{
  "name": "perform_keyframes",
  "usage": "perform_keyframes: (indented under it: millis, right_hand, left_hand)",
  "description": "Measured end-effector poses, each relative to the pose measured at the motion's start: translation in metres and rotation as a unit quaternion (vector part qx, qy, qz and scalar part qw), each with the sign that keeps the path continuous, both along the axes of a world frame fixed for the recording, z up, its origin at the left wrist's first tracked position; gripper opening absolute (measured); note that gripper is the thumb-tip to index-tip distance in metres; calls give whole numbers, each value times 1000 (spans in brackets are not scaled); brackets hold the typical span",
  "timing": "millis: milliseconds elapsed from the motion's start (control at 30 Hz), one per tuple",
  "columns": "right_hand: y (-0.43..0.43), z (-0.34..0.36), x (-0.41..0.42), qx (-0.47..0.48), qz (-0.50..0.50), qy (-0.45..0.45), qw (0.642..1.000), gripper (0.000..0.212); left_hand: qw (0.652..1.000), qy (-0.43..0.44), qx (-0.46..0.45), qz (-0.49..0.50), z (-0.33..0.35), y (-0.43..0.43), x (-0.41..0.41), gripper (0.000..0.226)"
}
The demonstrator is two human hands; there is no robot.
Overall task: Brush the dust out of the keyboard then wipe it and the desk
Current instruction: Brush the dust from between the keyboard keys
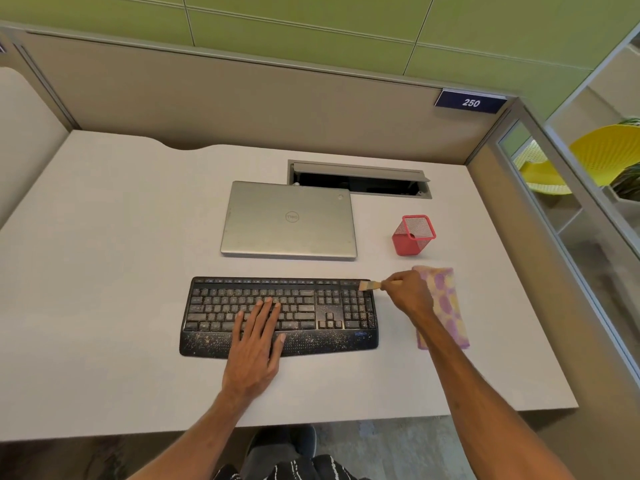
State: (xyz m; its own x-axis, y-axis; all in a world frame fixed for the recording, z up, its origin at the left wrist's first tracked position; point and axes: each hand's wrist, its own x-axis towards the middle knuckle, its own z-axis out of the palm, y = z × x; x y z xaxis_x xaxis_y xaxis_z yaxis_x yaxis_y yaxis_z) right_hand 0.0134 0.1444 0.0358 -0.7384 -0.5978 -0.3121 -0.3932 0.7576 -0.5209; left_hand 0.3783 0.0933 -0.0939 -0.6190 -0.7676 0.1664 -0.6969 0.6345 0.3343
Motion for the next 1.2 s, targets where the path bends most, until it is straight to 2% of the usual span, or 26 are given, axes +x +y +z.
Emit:
perform_keyframes:
  millis: [133,233,300,433,533,633,800,967,1200]
  right_hand:
    - [5,2,-7,8,-69,49,996,23]
    - [3,1,-12,-24,-65,-14,997,18]
    - [4,-1,-10,-12,-55,-47,997,17]
    - [9,1,-9,17,-71,34,997,23]
    - [-1,6,-3,-26,-14,30,999,23]
    - [-12,9,13,-30,7,15,999,22]
    - [-20,1,28,17,61,3,998,25]
    - [-20,7,29,-13,26,49,998,25]
    - [-27,12,26,39,68,44,996,21]
  left_hand:
    - [1000,-3,-1,3,1,0,0,67]
    - [1000,-1,0,5,1,0,0,67]
    - [1000,0,1,5,1,1,0,67]
    - [1000,-1,2,6,1,1,0,67]
    - [1000,-2,3,6,2,1,0,67]
    - [1000,1,7,5,2,1,0,66]
    - [1000,1,9,5,1,1,0,67]
    - [1000,-4,8,5,0,1,0,67]
    - [1000,-10,4,6,-1,0,0,68]
